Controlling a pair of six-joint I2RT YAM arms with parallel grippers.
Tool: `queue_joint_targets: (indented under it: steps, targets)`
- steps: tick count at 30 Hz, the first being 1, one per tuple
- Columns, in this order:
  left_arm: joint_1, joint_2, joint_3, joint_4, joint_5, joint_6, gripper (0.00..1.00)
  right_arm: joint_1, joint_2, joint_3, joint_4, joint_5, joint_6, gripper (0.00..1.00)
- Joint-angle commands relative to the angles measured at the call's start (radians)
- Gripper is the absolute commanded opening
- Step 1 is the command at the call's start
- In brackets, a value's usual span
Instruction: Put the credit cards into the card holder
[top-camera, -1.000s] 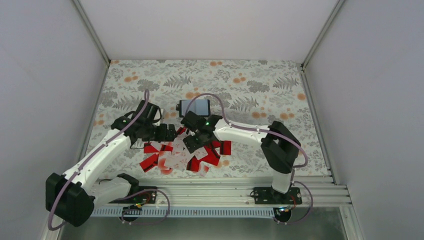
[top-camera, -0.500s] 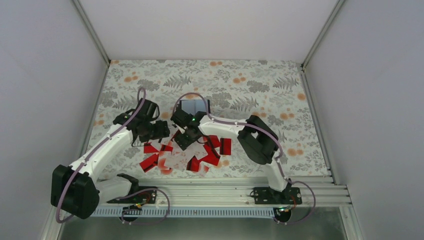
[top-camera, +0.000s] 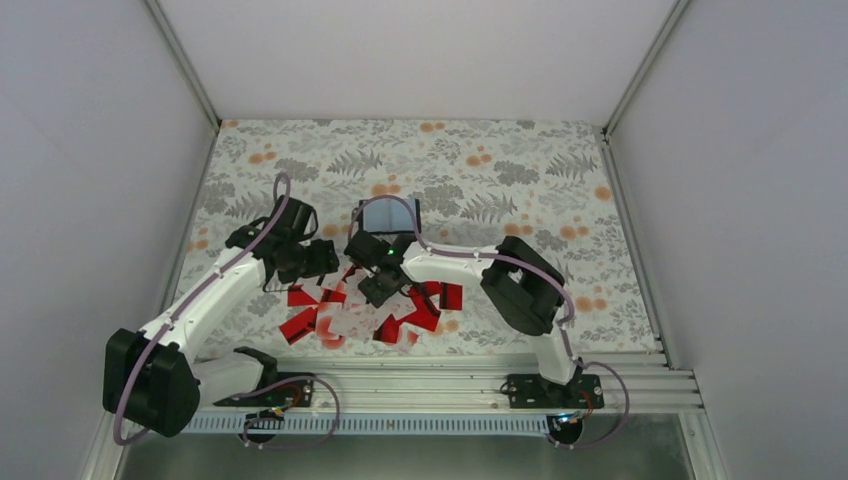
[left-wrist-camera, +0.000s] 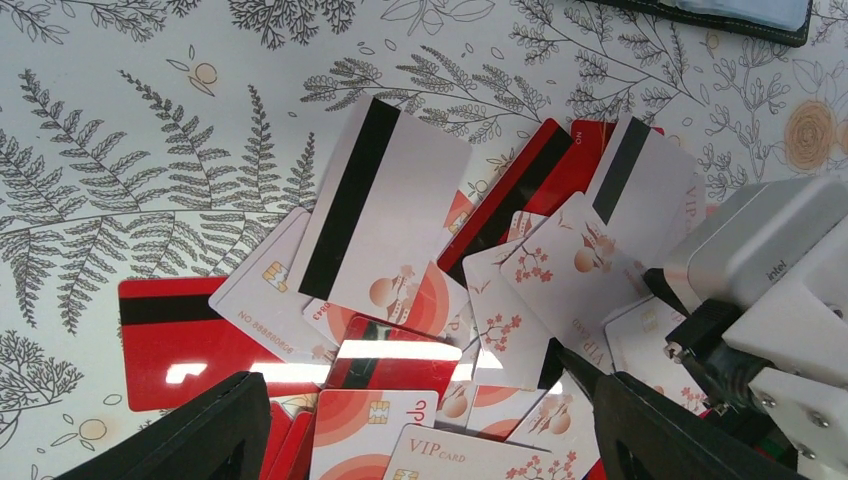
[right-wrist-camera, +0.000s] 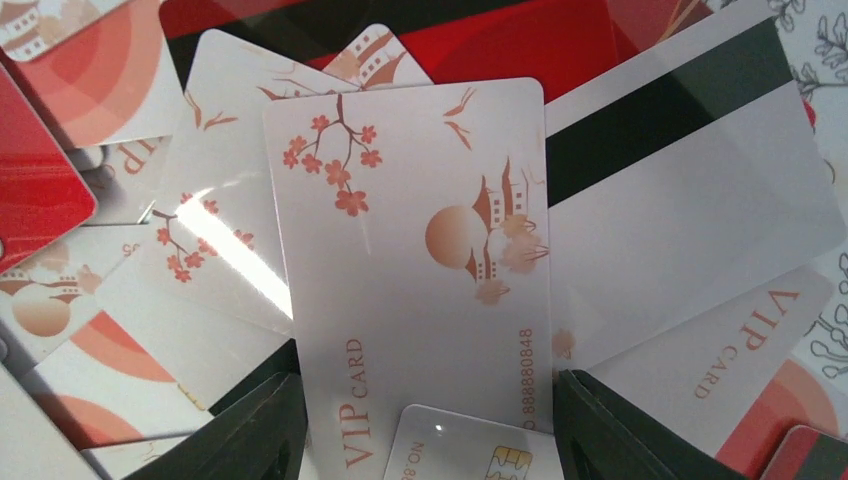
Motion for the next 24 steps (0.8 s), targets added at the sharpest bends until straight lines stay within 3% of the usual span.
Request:
queue_joint_targets:
  steps: [1,7,17,24]
  targets:
    - [0.006,-0.001,0.012,0.006,0.01,0.014,0.81,0.024,0.01,-0.064,-0.07,-0.015,0.041,0.64]
    - [0.005,-0.004,0.009,0.003,0.017,0.024,0.81,0.033,0.048,-0.052,-0.061,-0.026,0.051,0.69]
    - [0.005,-0.003,0.007,0.0,0.014,0.035,0.81,0.04,0.11,-0.054,-0.063,0.006,0.065,0.48]
    - [0.005,0.002,0.007,0.006,0.022,0.044,0.82,0.033,0.049,-0.057,-0.027,-0.036,0.084,0.46]
